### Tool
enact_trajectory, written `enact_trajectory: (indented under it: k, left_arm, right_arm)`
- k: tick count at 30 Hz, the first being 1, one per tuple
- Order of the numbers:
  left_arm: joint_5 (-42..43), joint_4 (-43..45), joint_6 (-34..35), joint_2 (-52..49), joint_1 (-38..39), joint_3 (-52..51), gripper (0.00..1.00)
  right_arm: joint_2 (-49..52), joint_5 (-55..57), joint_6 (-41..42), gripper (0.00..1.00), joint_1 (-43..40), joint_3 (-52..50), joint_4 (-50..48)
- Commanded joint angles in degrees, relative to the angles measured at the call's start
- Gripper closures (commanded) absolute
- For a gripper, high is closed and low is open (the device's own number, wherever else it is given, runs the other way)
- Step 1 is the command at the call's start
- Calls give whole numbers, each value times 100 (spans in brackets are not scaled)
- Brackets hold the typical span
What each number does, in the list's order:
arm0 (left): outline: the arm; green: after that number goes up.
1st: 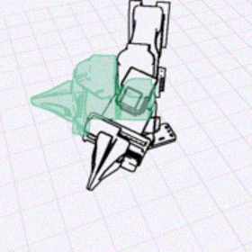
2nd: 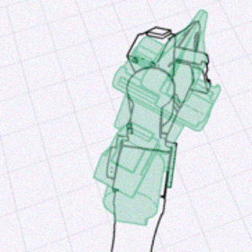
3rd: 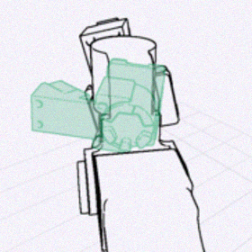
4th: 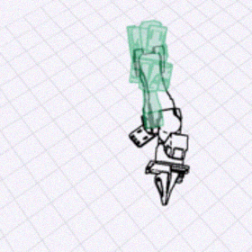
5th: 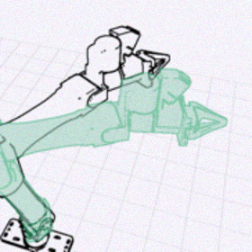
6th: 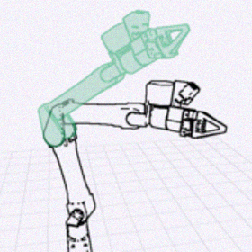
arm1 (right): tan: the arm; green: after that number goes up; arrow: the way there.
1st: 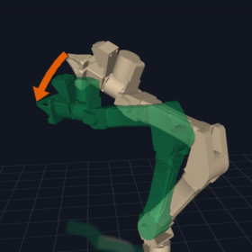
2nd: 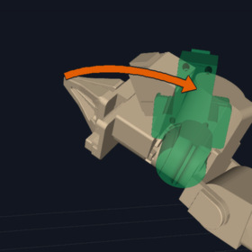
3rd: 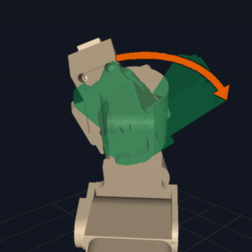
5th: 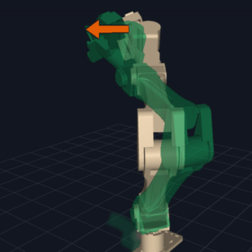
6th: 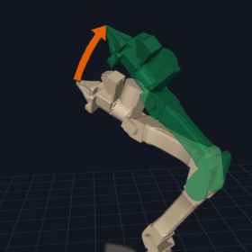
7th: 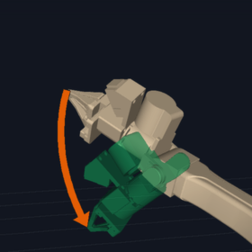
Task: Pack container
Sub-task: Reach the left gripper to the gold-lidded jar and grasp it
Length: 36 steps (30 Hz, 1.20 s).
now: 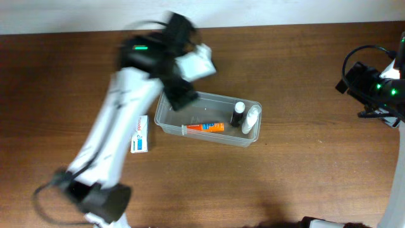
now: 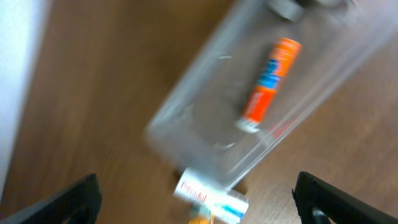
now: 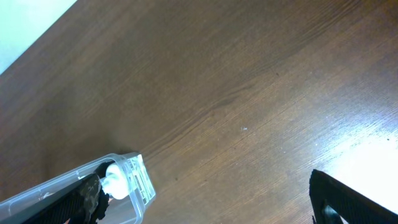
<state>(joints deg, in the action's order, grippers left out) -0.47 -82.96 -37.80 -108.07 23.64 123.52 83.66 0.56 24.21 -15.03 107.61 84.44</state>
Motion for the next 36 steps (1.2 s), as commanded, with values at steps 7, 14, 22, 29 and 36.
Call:
enact_trajectory:
  k: [7,14,22,29,36]
  left_arm:
    - [4,-293,2815,-109,-2337,-756,1]
    - [472,238,2811,-693,-2837,-2175,1]
    - [474,673,2813,-1034,-2870,-3040,3]
    - [472,566,2813,-1034,-2868,-3101,25]
    - [455,817,2863,-1034,-2868,-3381,30]
  right_arm:
    - [15,9,28,2,-44,17,2]
    - [15,9,28,2,-44,17,2]
    - [15,9,28,2,-44,17,2]
    - [15,9,28,2,-44,17,2]
    - [15,9,28,2,-44,17,2]
